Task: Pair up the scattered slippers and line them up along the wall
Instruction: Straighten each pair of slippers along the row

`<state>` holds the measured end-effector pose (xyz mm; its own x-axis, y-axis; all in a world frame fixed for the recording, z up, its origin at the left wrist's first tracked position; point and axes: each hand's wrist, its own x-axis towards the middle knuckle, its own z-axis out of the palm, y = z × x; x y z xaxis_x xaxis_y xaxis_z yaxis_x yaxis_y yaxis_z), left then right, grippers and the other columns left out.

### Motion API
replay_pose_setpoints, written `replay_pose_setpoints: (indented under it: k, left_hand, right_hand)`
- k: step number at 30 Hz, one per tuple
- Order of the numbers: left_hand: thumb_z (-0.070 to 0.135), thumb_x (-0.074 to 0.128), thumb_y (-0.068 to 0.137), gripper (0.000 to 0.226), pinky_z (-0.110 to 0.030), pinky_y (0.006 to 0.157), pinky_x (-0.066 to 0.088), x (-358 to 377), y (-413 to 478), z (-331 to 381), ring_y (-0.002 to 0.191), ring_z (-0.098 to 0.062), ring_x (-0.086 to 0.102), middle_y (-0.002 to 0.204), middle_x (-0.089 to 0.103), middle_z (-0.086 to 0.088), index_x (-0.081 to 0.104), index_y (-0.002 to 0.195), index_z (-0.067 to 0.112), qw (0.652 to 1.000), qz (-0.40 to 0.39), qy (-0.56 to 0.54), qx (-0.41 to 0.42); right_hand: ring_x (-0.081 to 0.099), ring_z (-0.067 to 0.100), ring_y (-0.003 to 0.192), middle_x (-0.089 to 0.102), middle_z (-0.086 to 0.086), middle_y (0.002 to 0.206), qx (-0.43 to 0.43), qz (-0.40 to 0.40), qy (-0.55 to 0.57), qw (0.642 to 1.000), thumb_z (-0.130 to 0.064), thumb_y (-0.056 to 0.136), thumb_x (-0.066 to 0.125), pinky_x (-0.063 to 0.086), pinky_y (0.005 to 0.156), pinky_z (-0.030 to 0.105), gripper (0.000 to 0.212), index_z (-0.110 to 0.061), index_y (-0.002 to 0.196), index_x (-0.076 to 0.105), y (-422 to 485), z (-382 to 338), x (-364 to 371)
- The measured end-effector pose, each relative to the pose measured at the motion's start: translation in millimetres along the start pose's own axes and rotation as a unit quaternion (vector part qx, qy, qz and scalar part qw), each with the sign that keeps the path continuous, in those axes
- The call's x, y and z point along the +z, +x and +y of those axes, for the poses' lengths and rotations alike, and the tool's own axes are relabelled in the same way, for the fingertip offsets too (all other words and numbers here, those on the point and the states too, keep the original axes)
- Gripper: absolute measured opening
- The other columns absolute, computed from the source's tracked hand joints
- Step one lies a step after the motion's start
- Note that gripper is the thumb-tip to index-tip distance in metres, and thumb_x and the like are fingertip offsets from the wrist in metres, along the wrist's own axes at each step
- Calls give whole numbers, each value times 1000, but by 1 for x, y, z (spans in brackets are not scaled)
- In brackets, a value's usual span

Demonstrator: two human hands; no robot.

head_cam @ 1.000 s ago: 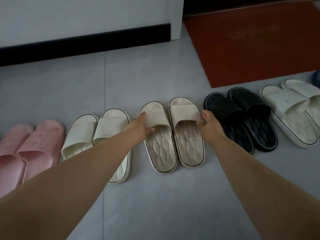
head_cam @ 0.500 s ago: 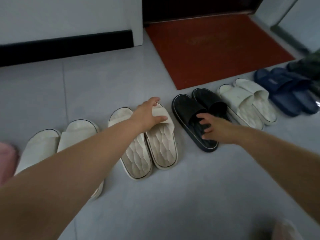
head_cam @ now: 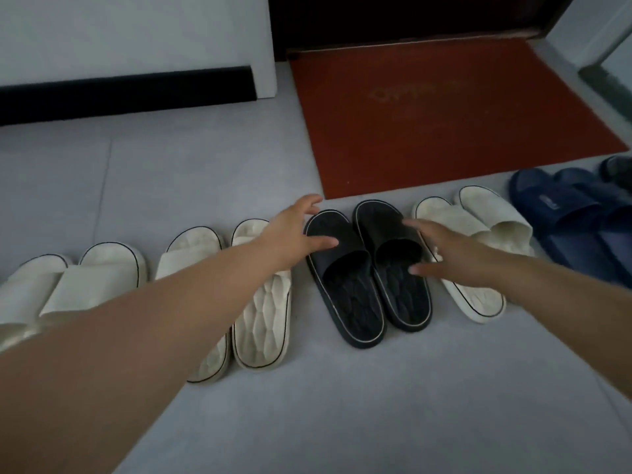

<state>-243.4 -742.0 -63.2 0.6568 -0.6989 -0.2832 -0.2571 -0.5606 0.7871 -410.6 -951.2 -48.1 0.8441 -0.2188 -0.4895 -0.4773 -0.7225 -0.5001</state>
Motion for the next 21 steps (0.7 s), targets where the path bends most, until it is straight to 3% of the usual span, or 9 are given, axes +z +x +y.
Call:
replay_pose_setpoints:
  k: [4,9,13,17,21]
  left_hand:
    - [16,75,72,71,-29,109,34,44,8,-8,127,-19,45,139,46,-6,41,134,18,998,-26,40,-50]
    - [5,63,79,62,-26,104,35,69,7,-5,124,-23,48,138,47,-6,41,135,23,986,25,98,-130]
    - [3,58,82,64,-28,105,36,75,-4,0,126,-22,47,140,47,-5,36,138,28,980,15,124,-158]
    - [8,61,82,64,-24,102,34,75,2,-13,127,-20,46,141,46,-2,36,137,31,980,5,135,-145]
    - [5,63,80,67,-20,98,32,70,7,-19,126,-20,47,140,48,-3,37,137,29,985,1,111,-135]
  right_hand:
    - [36,23,135,34,5,150,-17,22,98,995,-24,76,74,31,110,36,93,-23,147,13,60,31,12]
    - [30,21,139,26,1,154,-45,13,126,991,-15,79,71,25,109,32,94,-23,148,8,78,60,11]
    - [28,21,140,25,4,154,-62,-26,140,988,-7,79,70,25,112,33,93,-21,148,9,68,65,13]
    - [34,25,137,30,8,152,-63,-1,97,993,-11,81,68,30,112,39,88,-21,148,12,66,64,24]
    - [36,27,135,34,11,150,-37,-1,95,995,-11,81,68,31,108,36,83,-17,147,16,63,60,19]
